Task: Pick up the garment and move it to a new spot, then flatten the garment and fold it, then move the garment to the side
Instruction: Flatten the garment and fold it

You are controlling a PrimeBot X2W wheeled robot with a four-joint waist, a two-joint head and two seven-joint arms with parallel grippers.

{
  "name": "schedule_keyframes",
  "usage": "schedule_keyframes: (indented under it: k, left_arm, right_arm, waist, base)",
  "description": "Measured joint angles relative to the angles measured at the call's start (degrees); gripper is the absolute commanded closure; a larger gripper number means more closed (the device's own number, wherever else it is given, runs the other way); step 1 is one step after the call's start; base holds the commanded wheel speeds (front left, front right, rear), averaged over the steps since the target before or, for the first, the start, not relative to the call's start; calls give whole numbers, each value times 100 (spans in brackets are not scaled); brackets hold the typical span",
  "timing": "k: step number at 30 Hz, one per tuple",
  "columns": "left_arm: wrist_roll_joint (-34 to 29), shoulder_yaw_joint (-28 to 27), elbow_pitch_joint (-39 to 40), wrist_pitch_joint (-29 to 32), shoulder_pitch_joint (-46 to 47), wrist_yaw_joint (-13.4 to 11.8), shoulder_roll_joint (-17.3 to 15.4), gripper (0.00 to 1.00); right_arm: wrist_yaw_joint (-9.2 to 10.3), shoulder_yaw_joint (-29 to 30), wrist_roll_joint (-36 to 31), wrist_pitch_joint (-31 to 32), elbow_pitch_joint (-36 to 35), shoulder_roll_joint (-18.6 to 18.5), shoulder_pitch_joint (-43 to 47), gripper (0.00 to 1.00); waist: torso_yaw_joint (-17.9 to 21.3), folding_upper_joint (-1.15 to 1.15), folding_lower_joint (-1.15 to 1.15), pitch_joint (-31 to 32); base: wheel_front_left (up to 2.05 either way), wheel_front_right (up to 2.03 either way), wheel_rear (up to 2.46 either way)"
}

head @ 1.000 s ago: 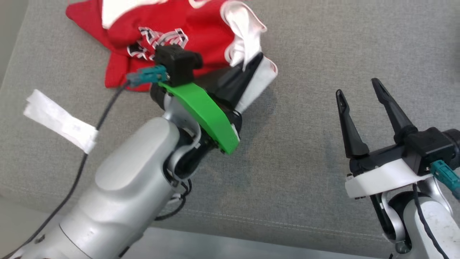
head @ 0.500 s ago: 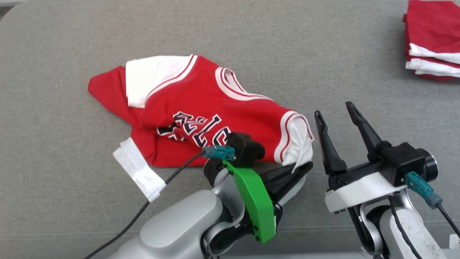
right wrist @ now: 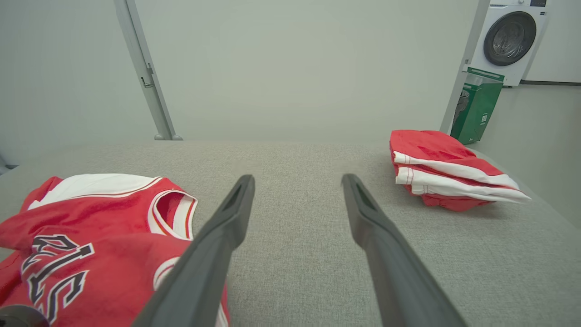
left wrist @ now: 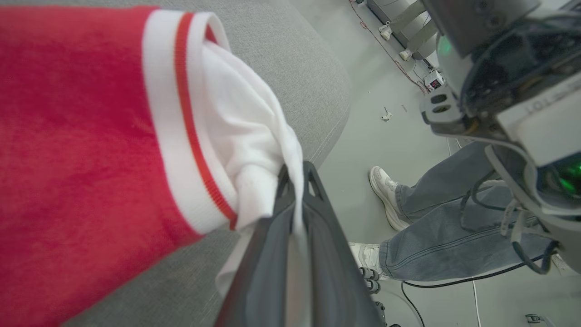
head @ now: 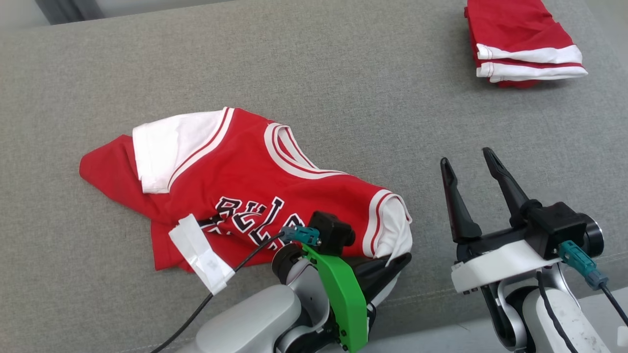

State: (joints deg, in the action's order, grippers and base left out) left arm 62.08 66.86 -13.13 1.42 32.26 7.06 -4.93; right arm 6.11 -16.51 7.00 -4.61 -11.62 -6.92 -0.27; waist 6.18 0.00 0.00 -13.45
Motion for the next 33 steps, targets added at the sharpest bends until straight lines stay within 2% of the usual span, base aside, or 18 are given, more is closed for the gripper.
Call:
schedule_keyframes:
  k: [10, 18, 27, 32, 33]
  left_arm:
    - [-8, -34, -292, -179, -40, 0, 3, 100]
    - [10, -464, -422, -513, -45, 0, 13, 100]
    - [-56, -784, -448, -602, 603, -1, -19, 100]
    - [-56, -547, -361, -491, 584, -1, 5, 100]
    - [-56, -454, -338, -454, 557, -1, 22, 100]
  right_arm:
    - [5, 31, 5, -80, 122, 8, 47, 0]
    - [2, -27, 9, -125, 254, 16, 38, 0]
    - [-31, -133, 87, -141, 439, 101, 35, 0]
    - [-107, -178, 680, -87, 498, 289, 50, 0]
    - [-127, -167, 1076, -35, 564, 380, 52, 0]
  waist:
    - [-169, 0, 0, -36]
    - [-233, 0, 0, -35]
    - [-231, 0, 0, -37]
    - [-236, 0, 0, -105]
    - [-249, 0, 0, -136]
  base:
    - [0, 0, 0]
    - [0, 0, 0]
    - [0, 0, 0]
    - [0, 0, 0]
    - [0, 0, 0]
